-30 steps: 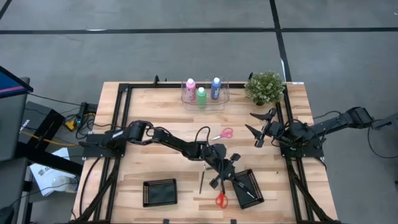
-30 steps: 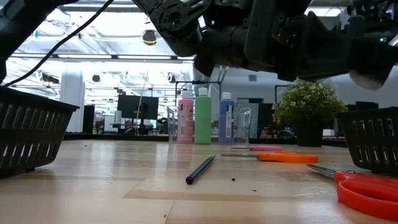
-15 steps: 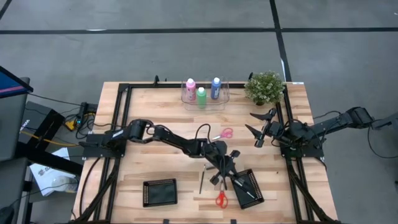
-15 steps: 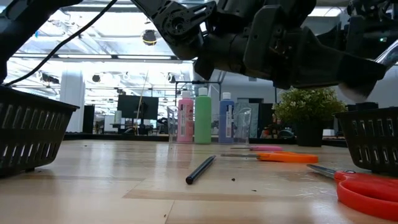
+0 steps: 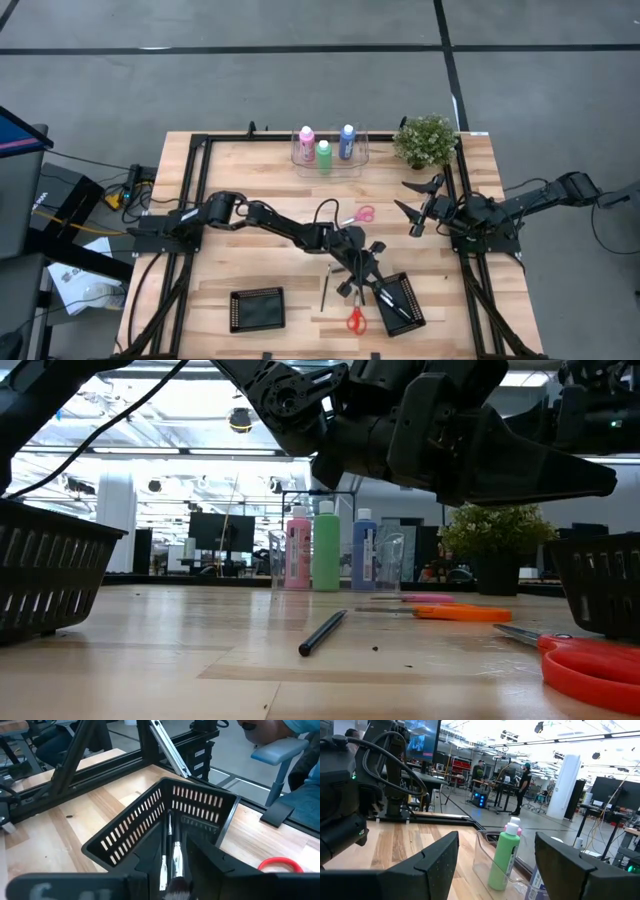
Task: Pick & Place Paint Supplies
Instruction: Put the black paint brush into the right black bin
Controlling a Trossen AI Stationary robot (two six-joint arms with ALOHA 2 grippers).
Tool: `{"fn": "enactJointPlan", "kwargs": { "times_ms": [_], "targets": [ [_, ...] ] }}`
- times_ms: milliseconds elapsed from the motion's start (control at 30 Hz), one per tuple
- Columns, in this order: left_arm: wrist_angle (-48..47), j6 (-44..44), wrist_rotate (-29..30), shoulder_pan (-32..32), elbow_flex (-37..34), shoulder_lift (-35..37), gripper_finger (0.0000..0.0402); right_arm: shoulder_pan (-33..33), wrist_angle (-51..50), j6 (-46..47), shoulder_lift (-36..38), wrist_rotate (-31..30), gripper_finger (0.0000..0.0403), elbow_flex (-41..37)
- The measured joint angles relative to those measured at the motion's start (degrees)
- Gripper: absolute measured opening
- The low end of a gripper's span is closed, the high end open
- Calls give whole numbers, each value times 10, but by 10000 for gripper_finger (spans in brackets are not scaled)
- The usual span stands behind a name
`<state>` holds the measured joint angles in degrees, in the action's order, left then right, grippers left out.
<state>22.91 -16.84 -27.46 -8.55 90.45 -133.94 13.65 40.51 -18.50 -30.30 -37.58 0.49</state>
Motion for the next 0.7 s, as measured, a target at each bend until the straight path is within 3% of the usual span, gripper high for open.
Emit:
{"fn": "enactJointPlan", "kwargs": {
  "times_ms": [167, 300, 433, 567, 700],
  "targets": [
    [-61, 63, 31, 9, -3, 26, 87, 2, 0, 0, 0, 0, 243, 0],
    [-198, 85, 154, 4, -4, 59, 88, 7, -15, 5, 0, 0, 243, 0],
    [-289, 139, 220, -10, -10, 98, 88, 21, -43, 32, 0, 16, 243, 0],
    [-239, 257, 250, -10, -99, 156, 88, 35, -67, 95, -3, 86, 243, 0],
    [-96, 343, 299, -5, -242, 223, 88, 53, -75, 147, -30, 126, 243, 0]
  ]
}}
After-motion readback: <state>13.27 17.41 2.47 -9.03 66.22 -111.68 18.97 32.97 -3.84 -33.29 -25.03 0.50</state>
